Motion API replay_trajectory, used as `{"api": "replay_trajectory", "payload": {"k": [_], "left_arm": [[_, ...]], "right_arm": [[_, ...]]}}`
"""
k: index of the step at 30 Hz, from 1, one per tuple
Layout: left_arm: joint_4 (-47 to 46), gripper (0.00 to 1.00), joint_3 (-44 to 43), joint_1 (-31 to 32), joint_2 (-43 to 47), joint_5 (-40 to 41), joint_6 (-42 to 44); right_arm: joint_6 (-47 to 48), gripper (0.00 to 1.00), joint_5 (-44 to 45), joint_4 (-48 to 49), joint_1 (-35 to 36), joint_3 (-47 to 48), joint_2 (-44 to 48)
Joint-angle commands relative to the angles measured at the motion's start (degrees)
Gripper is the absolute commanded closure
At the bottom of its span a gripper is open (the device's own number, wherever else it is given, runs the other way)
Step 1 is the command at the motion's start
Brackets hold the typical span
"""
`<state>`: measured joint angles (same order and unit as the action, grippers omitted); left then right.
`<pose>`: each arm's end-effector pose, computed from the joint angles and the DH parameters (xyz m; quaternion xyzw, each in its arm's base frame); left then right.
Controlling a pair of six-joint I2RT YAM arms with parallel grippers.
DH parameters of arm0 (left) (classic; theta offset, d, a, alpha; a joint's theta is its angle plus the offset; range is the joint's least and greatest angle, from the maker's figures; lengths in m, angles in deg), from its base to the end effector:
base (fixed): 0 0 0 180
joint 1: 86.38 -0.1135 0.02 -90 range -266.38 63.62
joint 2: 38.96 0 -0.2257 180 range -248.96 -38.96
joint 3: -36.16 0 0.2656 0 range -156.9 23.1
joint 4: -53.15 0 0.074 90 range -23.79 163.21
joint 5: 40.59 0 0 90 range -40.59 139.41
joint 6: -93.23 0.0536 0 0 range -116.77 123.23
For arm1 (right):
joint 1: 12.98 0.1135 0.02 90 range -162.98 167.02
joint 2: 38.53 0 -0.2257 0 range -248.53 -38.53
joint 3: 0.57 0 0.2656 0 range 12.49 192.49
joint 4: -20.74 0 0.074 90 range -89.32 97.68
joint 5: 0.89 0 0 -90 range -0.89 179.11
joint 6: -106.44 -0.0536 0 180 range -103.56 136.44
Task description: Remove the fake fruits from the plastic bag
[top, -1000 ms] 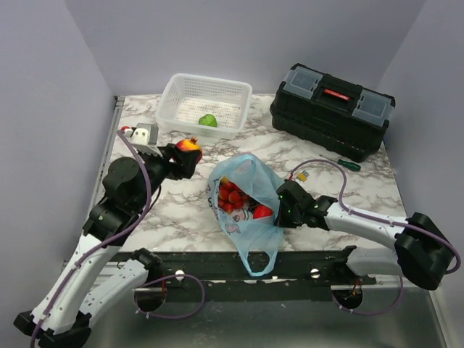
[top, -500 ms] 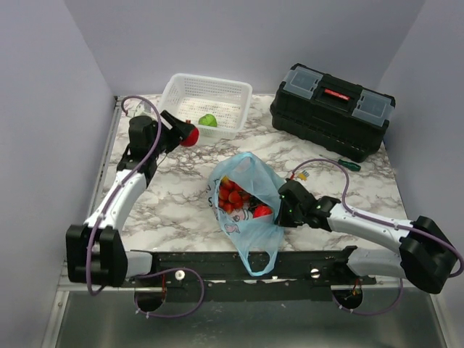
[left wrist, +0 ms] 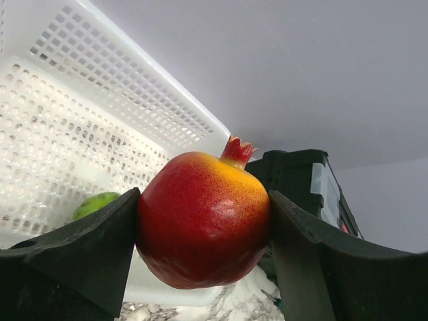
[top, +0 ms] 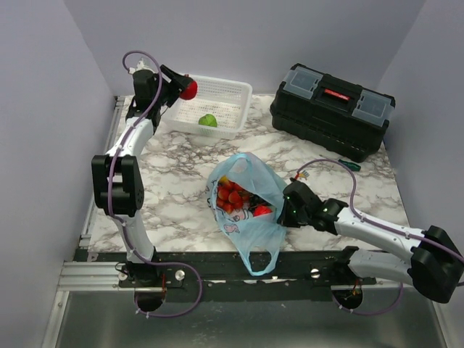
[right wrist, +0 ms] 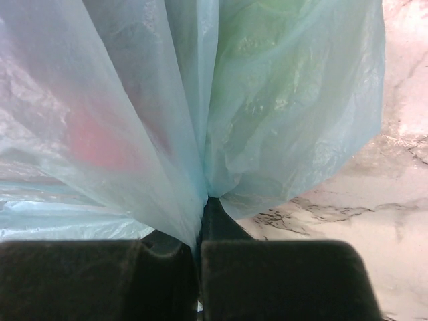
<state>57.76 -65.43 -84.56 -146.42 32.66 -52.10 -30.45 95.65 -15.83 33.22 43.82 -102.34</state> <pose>0.4744 -0.0305 0.2788 -0.2592 0.7210 -0.4010 0.5021 0.1719 0.1705 0.1222 0.0224 0.9546 0.1744 0.2404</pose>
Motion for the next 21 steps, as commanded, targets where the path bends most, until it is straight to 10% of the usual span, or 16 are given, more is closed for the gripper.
{"api": "replay_trajectory", "payload": {"k": [1, 10, 21], "left_arm": [[3.78, 0.42, -7.32, -0.51, -5.33, -2.54, 0.52], [12.9, 0.02, -10.94, -0.78, -6.35, -1.04, 5.25], [15.92, 0.03, 1.6, -1.11, 10.78, -0.94, 2.6]], "right_arm": [[-0.53, 0.97, 2.41, -2.76, 0.21, 0.27, 2.63], [-1.44, 0.97, 3.06, -3.93, 0.26, -0.17, 4.05], [-0.89, 0.97, 3.02, -2.73, 0.23, 0.51, 2.77]]}}
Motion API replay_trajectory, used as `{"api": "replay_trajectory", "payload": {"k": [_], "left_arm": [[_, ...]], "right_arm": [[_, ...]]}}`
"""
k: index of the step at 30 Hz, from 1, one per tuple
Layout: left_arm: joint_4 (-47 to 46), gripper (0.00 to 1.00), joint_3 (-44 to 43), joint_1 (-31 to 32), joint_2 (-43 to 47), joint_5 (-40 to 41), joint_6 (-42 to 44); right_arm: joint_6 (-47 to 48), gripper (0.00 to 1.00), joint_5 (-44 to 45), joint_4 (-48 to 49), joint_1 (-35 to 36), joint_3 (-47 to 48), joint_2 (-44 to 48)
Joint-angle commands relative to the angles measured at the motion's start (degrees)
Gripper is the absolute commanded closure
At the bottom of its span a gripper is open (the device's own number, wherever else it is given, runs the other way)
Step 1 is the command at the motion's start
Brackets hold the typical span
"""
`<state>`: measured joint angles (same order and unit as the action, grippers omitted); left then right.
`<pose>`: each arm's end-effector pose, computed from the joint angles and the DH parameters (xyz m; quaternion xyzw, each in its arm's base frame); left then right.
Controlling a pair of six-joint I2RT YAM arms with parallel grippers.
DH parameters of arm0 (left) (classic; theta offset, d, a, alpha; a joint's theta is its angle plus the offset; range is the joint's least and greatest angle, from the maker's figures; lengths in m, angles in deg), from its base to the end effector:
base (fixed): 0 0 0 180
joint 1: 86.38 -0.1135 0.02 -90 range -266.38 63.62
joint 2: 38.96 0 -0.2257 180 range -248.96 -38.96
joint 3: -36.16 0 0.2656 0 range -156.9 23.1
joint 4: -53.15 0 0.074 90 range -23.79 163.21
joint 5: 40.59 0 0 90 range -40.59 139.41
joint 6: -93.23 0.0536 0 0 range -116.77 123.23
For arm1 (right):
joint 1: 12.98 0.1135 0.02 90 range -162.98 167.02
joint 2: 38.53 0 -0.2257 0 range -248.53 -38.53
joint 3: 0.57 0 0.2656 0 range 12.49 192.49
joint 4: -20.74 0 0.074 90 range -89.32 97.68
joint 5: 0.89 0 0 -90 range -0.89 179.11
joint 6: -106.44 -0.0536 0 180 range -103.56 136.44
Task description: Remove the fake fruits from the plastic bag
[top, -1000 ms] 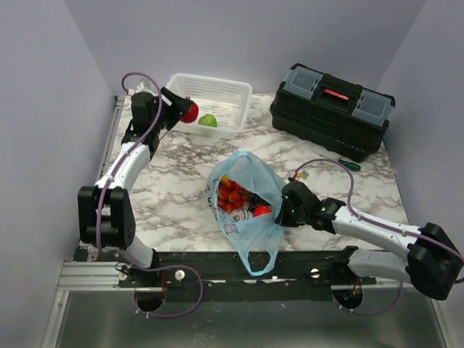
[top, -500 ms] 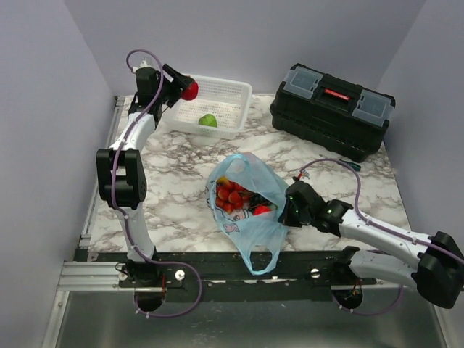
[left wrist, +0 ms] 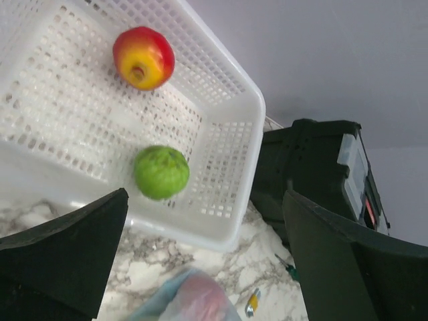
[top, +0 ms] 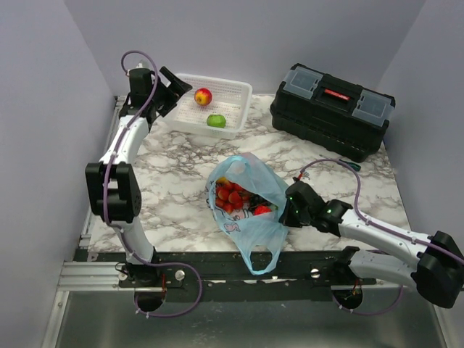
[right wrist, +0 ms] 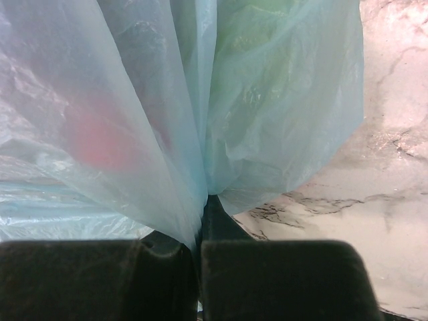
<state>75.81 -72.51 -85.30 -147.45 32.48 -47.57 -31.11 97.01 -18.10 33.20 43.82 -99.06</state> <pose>0.4726 -0.0245 0.2805 -0.2715 0.7805 -0.3505 0.4408 0.1694 0.1659 0.1321 0.0321 0.9511 0.1741 0.2532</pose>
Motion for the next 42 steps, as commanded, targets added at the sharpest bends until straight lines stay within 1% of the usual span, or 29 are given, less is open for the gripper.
{"api": "replay_trajectory", "payload": {"k": [1, 5, 7, 11, 13, 16, 19, 21, 24, 26, 28, 30, 32, 34, 36, 39, 42], "left_arm": [[-3.62, 0.04, 12.87, -0.34, 14.67, -1.94, -2.77], [-13.42, 0.06, 28.96, -0.03, 24.49, -8.0, -5.65], [-14.01, 0.08, 34.3, 0.13, 27.83, -11.35, -5.04], [-7.47, 0.08, 41.18, 0.14, 33.87, -14.73, 0.46], [-6.0, 0.08, 45.15, 0.15, 37.74, -15.99, 3.02], [-1.24, 0.08, 50.81, 0.27, 44.71, -16.94, 7.27], [3.11, 0.09, 57.01, 1.64, 53.86, -15.66, 11.87], [6.12, 0.09, 60.68, 4.72, 60.42, -15.26, 14.62], [11.48, 0.09, 63.31, 12.63, 67.21, -14.65, 17.03], [12.44, 0.09, 64.27, 19.78, 70.55, -12.9, 16.2], [10.59, 0.09, 65.43, 27.64, 72.95, -9.97, 13.14], [7.59, 0.12, 66.43, 36.05, 73.53, -6.21, 10.6], [3.89, 0.13, 67.09, 43.6, 72.51, -2.17, 9.96], [-0.82, 0.14, 66.79, 50.03, 69.87, 0.38, 11.53], [-3.86, 0.15, 64.84, 54.81, 65.75, 2.43, 14.34], [-4.71, 0.21, 60.61, 59.16, 57.74, 7.53, 18.69], [-3.8, 0.28, 56.67, 60.46, 49.84, 12.0, 21.07]], "right_arm": [[-0.29, 0.97, 1.74, -0.26, 0.22, 0.41, -0.54], [-0.01, 0.97, 1.64, 0.4, 0.19, 0.03, -1.22], [0.22, 0.97, 1.42, 0.88, 0.19, -0.1, -1.81], [0.46, 0.97, 0.84, 1.64, 0.28, -0.01, -2.9], [0.57, 0.97, 0.63, 2.04, 0.28, 0.04, -3.07], [0.58, 0.97, 0.77, 2.22, 0.21, 0.31, -3.03], [0.62, 0.97, 0.94, 2.49, 0.21, 0.19, -2.76], [0.61, 0.97, 1.05, 2.91, 0.21, -0.03, -2.53], [0.38, 0.97, 0.92, 3.62, 0.23, -0.49, -2.14], [0.05, 0.97, 0.66, 3.81, 0.19, -0.91, -1.89], [-0.3, 0.97, 0.28, 4.11, 0.23, -1.42, -1.73], [-0.46, 0.97, -0.13, 4.02, 0.23, -1.69, -1.85], [-0.7, 0.97, -0.34, 3.28, 0.28, -1.8, -1.96], [-1.5, 0.96, -0.09, 2.14, 0.2, -1.8, -2.14], [-2.25, 0.94, -0.54, 1.55, 0.27, -2.02, -1.84], [-3.38, 0.94, -0.97, 0.47, 0.19, -2.49, -0.92], [-4.3, 0.94, -0.71, -0.62, 0.25, -2.98, 0.36]]}}
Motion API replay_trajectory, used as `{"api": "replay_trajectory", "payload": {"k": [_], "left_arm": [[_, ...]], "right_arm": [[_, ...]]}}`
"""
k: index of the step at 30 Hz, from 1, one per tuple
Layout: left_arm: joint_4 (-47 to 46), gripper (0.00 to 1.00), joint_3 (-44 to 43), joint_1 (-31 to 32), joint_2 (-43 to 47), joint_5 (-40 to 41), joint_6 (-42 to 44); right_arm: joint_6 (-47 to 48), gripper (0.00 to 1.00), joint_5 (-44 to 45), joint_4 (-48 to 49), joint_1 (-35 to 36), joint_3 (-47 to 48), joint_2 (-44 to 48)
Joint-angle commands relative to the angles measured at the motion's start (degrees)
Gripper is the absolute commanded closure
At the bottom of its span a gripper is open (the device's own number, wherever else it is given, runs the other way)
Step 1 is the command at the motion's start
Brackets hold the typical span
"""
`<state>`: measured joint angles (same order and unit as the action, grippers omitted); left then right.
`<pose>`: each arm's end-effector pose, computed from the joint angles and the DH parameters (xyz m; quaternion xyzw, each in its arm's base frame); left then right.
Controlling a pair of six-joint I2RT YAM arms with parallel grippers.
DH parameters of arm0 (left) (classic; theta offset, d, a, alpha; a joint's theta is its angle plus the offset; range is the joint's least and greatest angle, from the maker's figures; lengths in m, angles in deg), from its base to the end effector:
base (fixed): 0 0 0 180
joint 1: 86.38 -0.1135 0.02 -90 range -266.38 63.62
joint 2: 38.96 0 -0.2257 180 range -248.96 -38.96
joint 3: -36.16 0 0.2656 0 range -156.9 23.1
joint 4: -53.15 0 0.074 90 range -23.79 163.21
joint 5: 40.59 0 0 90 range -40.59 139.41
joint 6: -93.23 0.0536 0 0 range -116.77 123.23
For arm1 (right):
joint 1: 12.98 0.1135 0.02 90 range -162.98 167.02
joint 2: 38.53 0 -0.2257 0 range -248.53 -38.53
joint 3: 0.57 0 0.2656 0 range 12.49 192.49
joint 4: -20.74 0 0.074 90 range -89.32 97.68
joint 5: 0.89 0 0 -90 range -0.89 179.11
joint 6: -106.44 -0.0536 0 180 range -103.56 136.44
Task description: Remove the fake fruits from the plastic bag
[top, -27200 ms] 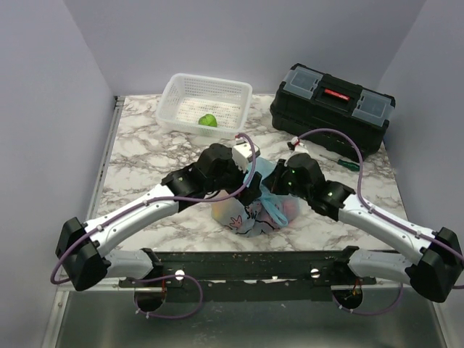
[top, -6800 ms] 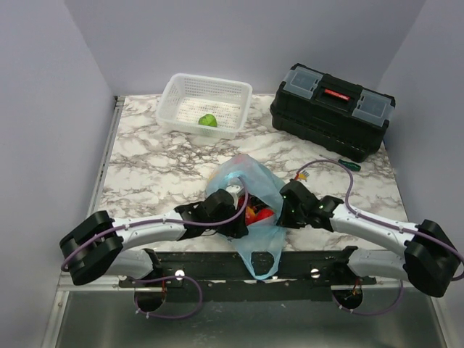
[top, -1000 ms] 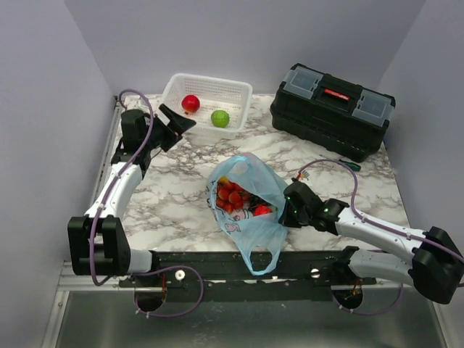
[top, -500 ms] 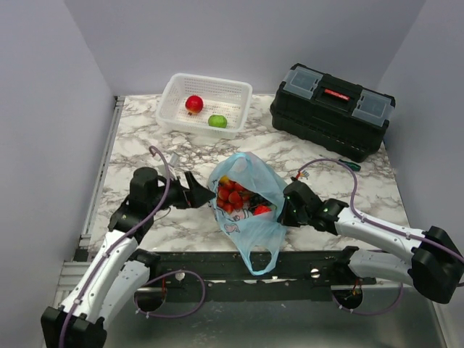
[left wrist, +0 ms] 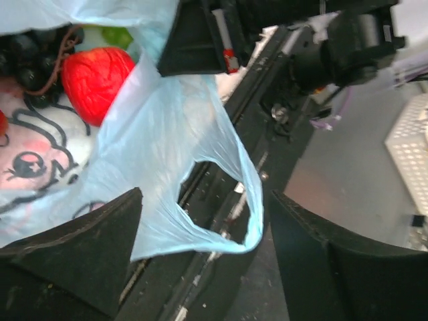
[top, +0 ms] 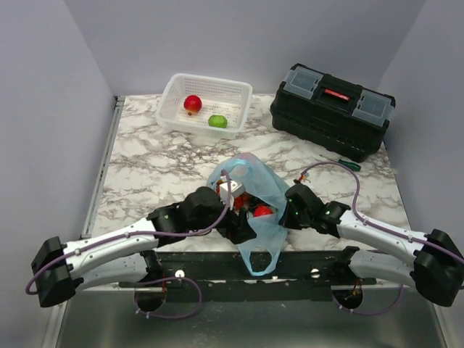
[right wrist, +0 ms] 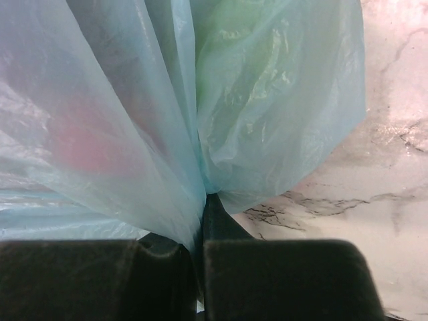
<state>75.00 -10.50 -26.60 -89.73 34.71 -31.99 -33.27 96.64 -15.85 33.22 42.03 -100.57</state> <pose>0.1168 -0.2275 0.2142 0.2451 0.8072 -0.4610 0.2753 0.1682 0.1652 0.1190 0.0484 0.9533 0.1744 0.2419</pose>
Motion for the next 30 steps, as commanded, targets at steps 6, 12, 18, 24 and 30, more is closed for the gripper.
{"api": "replay_trajectory", "payload": {"k": [6, 12, 18, 24, 30], "left_arm": [[-2.8, 0.4, -11.46, 1.77, -19.13, 14.21, 5.33], [0.12, 0.51, -19.01, 1.82, -30.07, 17.53, 5.47], [3.18, 0.55, -24.88, 1.51, -37.76, 18.23, 4.73], [3.34, 0.54, -27.34, 1.55, -41.83, 18.27, 5.1], [4.57, 0.5, -29.15, 1.21, -45.6, 18.77, 6.43]], "right_arm": [[-2.63, 0.94, 1.3, -6.2, 0.22, -1.07, 4.75], [-2.15, 0.94, 0.44, -4.41, 0.16, -1.86, 5.86], [-1.68, 0.94, 0.92, -4.7, 0.21, -0.97, 5.09], [-1.79, 0.94, 0.54, -4.06, 0.16, -1.4, 5.07], [-1.89, 0.94, 0.64, -3.91, 0.21, -1.88, 5.09]]}}
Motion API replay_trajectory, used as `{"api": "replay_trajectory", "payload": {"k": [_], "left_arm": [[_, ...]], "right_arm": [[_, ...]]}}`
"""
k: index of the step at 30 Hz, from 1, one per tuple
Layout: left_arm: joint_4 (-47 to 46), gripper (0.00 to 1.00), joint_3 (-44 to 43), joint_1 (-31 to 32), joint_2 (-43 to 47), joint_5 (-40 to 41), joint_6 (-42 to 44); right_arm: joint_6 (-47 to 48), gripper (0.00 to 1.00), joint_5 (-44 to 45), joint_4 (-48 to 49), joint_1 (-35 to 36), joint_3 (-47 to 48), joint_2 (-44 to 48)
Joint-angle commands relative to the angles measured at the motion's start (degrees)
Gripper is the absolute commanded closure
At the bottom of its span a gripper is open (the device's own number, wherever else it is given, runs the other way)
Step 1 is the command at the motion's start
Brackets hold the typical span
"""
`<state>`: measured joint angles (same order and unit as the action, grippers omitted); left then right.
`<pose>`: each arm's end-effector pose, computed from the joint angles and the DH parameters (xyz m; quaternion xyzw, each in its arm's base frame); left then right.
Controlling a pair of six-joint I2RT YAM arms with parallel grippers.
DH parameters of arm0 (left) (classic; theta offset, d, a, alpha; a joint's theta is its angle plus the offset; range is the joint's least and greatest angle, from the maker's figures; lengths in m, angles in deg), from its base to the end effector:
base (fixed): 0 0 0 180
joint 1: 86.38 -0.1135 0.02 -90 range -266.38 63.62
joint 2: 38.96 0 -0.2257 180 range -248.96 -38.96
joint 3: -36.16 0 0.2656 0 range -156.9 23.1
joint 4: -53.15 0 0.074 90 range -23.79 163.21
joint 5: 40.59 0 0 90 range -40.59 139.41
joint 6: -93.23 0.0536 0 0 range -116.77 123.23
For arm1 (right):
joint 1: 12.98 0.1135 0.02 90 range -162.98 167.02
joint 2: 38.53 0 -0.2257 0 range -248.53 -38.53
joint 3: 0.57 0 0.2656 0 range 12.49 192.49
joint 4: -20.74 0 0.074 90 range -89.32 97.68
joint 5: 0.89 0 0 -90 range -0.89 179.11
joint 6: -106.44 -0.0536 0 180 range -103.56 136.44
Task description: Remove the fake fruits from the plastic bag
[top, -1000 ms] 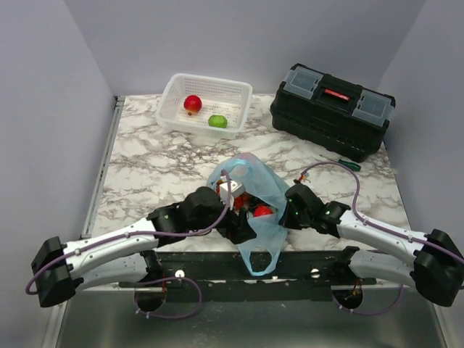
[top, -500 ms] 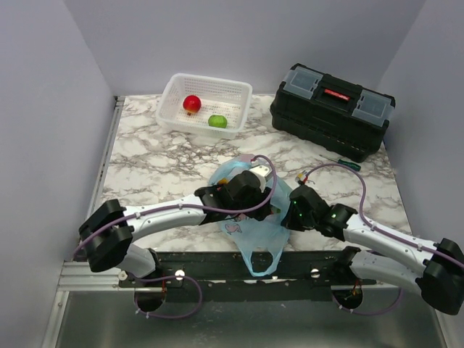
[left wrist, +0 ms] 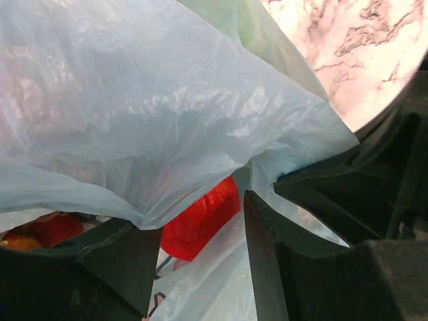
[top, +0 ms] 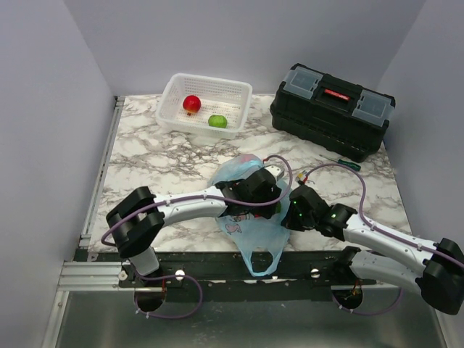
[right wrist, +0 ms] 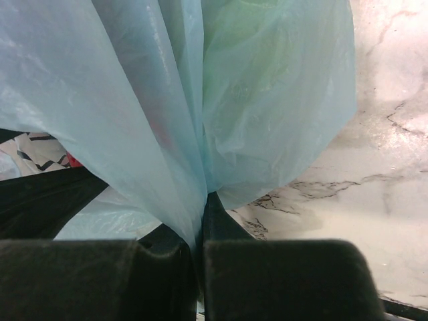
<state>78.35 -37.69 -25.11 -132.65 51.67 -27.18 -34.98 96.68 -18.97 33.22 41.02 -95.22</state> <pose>0.1819 -0.3274 0.1583 0.2385 0.8925 -0.2616 0.2794 0.1613 0.1580 0.1290 0.0632 0.9492 0.1855 0.2460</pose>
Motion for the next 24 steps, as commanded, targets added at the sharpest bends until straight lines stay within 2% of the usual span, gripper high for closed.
{"api": "replay_trajectory", "payload": {"k": [1, 6, 11, 18, 24], "left_arm": [[1.07, 0.48, -1.98, -0.4, -3.04, 1.34, 1.75], [-0.11, 0.3, -1.34, -0.37, -4.95, -1.46, 1.54], [-1.21, 0.23, 0.55, -0.37, -5.44, -1.95, 0.9], [-2.58, 0.22, 0.87, -0.38, -8.11, -4.36, 0.88], [-2.27, 0.32, 0.36, -0.48, -7.23, -3.23, 1.79]], "right_arm": [[-0.2, 0.94, 0.58, -0.81, 0.21, -0.86, -0.22], [-0.22, 0.94, 0.51, -0.29, 0.21, -0.88, -0.73], [-0.39, 0.94, 0.21, 0.02, 0.23, -1.05, -1.06], [-0.1, 0.94, -0.12, 0.59, 0.21, -1.01, -1.67], [-0.44, 0.94, 0.16, 0.09, 0.22, -1.59, -0.72]]}}
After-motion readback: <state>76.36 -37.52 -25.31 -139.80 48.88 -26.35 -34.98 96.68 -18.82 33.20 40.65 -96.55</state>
